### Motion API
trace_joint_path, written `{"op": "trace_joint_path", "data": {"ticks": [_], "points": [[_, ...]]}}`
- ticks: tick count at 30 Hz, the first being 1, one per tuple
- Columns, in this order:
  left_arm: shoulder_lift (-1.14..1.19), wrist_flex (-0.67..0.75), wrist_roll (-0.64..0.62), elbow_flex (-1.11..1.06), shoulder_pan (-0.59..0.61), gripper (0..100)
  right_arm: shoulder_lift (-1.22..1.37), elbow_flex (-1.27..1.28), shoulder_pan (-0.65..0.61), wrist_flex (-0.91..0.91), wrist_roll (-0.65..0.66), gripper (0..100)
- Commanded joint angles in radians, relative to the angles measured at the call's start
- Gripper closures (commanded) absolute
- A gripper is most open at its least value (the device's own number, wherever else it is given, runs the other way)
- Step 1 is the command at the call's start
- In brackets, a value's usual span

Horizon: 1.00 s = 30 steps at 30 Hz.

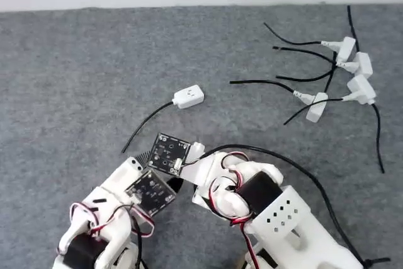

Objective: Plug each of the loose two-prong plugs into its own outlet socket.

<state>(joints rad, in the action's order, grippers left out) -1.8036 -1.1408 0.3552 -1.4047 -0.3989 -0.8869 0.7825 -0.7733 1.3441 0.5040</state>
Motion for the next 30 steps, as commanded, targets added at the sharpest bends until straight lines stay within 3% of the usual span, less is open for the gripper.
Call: {"op": "trace_joint_path", "data": {"ticks": [1,8,30], "points": [[-0.017,0.086,0.026,-0.048,0.021,80,-0.091,-0.044,-0.024,0.025,-0.003,98.8],[-0.017,0.124,0.020,-0.105,0.014,80,-0.206,-0.032,-0.022,0.041,0.000,98.8],[-0.017,0.143,0.025,-0.165,-0.075,80,-0.186,-0.054,-0.022,0.038,0.000,98.8]]}}
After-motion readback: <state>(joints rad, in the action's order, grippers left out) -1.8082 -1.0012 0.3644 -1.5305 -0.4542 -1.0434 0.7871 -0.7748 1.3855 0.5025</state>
